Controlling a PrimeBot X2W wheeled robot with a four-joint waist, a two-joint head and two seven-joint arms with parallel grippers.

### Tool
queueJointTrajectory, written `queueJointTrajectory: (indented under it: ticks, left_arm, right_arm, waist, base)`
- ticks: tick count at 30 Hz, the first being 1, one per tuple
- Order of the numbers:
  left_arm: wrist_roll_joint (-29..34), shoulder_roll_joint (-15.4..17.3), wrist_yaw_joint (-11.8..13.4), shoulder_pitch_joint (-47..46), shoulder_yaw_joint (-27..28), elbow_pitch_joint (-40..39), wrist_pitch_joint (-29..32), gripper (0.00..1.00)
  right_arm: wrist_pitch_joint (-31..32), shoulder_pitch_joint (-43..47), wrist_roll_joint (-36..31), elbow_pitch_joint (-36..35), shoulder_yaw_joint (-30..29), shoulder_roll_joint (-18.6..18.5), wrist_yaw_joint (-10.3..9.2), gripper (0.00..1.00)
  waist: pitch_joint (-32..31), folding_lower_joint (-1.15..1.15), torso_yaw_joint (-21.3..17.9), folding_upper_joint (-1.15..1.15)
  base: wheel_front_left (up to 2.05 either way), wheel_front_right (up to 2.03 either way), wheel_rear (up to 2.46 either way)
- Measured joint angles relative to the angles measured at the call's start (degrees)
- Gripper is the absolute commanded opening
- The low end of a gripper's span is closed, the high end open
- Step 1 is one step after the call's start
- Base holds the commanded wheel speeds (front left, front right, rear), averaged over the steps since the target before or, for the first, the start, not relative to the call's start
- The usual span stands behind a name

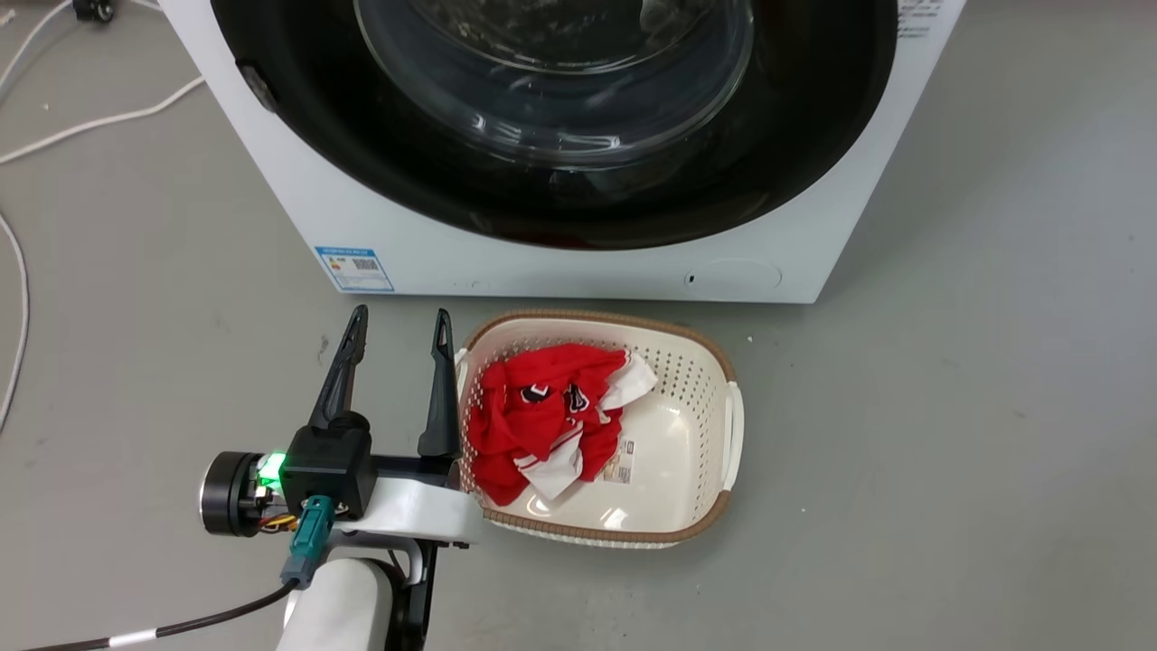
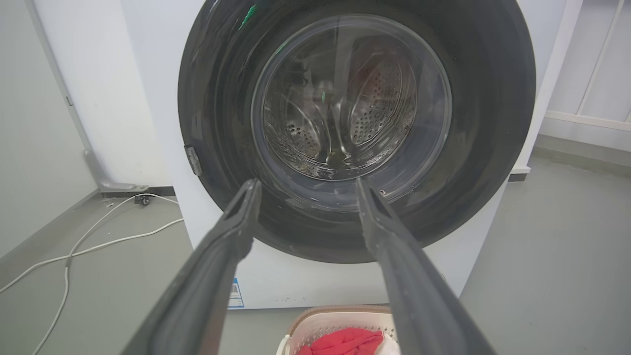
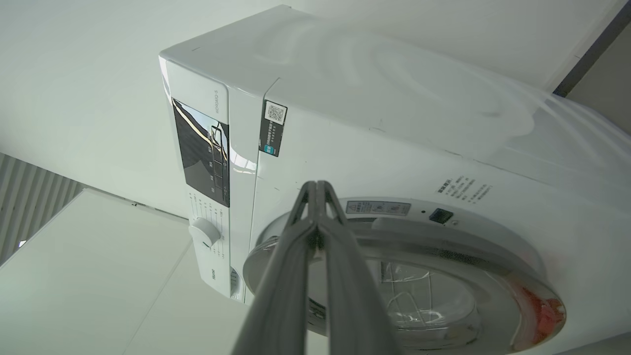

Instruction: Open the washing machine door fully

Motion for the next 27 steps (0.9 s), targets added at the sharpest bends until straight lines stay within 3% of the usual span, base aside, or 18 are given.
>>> queueJointTrajectory:
  ticks: [4,12,27]
  left_arm:
    - [0.1,0.0,0.3,-0.6,-0.6,-0.6,0.0,1.00]
    - [0.1,0.0,1.3,-2.9,-1.7,-1.6,0.0,1.00]
    - [-0.9,0.0,3.5,-6.3,-4.6,-3.3,0.0,1.00]
  right_arm:
    - [4.2,-8.7,-1.8,5.4,4.0,-2.2,0.00,0.00]
    - [11.2,-23.3,-7.5,14.5,11.8,-3.4,0.00,0.00]
    - [19.5,-37.1,-16.4,20.8,20.6,0.1,0.00,0.00]
  waist:
    - [1.8,0.00,0.6,0.00]
    - [5.6,0.00,1.5,0.00]
    - [12.1,0.00,3.0,0.00]
  base:
    - [0.00,0.00,0.00]
    - [0.00,0.00,0.00]
    - [0.00,0.00,0.00]
